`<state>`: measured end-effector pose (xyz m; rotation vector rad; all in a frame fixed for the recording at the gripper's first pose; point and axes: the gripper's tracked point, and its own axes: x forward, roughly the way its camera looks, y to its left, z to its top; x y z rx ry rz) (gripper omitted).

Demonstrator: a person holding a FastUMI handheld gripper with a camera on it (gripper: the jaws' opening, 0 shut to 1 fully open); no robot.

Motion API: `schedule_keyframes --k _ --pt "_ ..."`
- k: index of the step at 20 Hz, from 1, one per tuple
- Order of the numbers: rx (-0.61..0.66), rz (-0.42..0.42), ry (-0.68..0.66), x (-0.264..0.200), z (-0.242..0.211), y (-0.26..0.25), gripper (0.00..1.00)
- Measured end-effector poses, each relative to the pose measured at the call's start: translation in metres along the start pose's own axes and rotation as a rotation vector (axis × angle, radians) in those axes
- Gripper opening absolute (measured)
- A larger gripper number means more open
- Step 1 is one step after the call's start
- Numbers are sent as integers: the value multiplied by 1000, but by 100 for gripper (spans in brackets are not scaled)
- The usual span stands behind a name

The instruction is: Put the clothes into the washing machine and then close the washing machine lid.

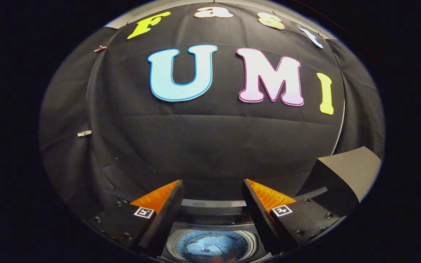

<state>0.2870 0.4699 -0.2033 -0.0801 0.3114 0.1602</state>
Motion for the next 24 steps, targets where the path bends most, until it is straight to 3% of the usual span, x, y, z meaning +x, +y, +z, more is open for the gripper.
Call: schedule_keyframes --k 10,13,18,24 --pt "18 5 35 -31 -32 1 100" --pt "6 -14 186 -35 -82 -6 99" --pt "151 -25 393 -25 -190 -13 100" --pt "112 -20 405 -28 -217 -21 100"
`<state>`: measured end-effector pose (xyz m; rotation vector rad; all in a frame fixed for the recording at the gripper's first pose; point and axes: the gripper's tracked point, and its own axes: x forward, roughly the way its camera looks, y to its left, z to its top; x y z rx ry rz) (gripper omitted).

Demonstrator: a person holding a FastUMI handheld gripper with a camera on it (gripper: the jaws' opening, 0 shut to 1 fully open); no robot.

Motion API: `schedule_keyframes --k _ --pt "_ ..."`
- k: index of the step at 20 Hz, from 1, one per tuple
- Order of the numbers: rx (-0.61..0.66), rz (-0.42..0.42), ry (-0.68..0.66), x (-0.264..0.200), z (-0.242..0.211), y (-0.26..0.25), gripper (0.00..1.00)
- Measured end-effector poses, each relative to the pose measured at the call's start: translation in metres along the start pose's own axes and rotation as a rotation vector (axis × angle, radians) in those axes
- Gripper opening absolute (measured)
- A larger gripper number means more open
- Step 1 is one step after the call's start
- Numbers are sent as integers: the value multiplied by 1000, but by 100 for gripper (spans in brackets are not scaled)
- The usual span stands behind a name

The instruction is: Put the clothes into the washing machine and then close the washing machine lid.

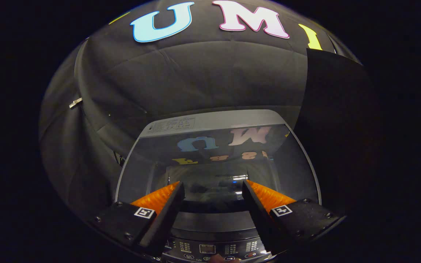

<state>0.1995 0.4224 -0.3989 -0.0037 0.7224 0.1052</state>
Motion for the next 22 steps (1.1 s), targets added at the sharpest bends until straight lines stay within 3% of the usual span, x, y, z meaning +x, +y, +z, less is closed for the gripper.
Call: schedule_keyframes --k 7,15,22 --pt "-112 12 -112 -35 40 21 100" --pt "-128 34 -354 -137 136 17 100" --pt "-99 36 -519 -225 206 -16 100"
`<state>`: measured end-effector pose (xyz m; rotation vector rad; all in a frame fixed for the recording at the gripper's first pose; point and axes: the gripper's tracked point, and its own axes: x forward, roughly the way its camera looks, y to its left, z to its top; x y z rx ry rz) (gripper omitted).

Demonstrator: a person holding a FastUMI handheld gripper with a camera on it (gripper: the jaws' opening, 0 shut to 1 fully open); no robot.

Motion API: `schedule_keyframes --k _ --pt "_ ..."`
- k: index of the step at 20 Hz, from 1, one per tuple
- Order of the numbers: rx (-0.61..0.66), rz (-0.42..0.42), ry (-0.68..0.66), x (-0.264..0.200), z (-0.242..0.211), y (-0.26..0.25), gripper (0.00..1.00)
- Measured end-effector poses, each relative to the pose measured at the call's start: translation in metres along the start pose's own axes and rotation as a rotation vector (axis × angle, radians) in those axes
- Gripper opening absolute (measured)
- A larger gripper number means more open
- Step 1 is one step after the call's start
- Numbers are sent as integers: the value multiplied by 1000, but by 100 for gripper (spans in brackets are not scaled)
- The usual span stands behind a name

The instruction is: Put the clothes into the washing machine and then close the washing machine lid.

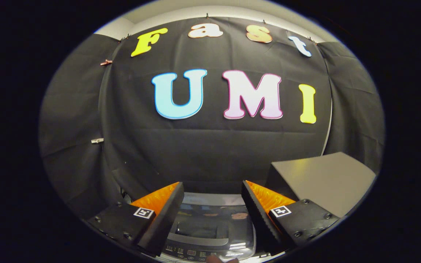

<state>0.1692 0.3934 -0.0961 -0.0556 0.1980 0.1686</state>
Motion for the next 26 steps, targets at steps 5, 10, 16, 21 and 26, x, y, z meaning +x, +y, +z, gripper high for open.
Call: schedule_keyframes --k 5,10,16,21,26 --pt "-41 -1 -73 -34 38 -31 99" --pt "-45 -13 -107 -63 62 -70 100" --pt "-39 -26 -121 -99 73 -110 99" --pt "-34 -58 -127 -126 69 -147 99" --pt "2 -81 -134 -155 73 -182 99"
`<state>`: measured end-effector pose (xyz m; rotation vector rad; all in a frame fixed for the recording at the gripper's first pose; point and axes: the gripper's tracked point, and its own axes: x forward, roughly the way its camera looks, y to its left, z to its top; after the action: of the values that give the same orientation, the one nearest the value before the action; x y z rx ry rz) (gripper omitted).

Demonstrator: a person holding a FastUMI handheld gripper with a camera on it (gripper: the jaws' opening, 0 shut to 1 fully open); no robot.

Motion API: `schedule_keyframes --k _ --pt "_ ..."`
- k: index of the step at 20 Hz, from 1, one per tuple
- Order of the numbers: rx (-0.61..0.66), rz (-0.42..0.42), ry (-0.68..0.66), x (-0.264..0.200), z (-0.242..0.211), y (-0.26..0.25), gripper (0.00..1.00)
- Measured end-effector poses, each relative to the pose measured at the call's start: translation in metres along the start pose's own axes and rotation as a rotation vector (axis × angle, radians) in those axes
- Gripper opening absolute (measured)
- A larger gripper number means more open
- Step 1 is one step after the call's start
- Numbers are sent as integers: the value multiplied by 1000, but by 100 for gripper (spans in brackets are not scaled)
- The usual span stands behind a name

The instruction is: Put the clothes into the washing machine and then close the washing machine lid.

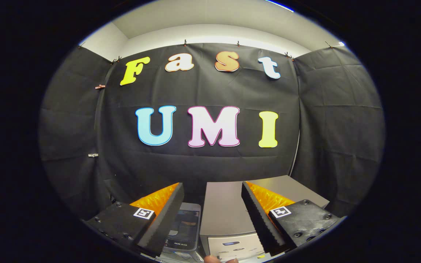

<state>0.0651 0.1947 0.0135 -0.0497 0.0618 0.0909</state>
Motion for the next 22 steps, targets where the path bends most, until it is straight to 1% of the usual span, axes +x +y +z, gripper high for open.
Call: schedule_keyframes --k 7,12,16,22 --pt "17 -64 -9 -31 4 -55 99" --pt "32 -99 -14 -40 6 -78 99" --pt "13 -115 -8 -41 1 -84 99" --pt "48 -105 2 -39 -1 -83 99"
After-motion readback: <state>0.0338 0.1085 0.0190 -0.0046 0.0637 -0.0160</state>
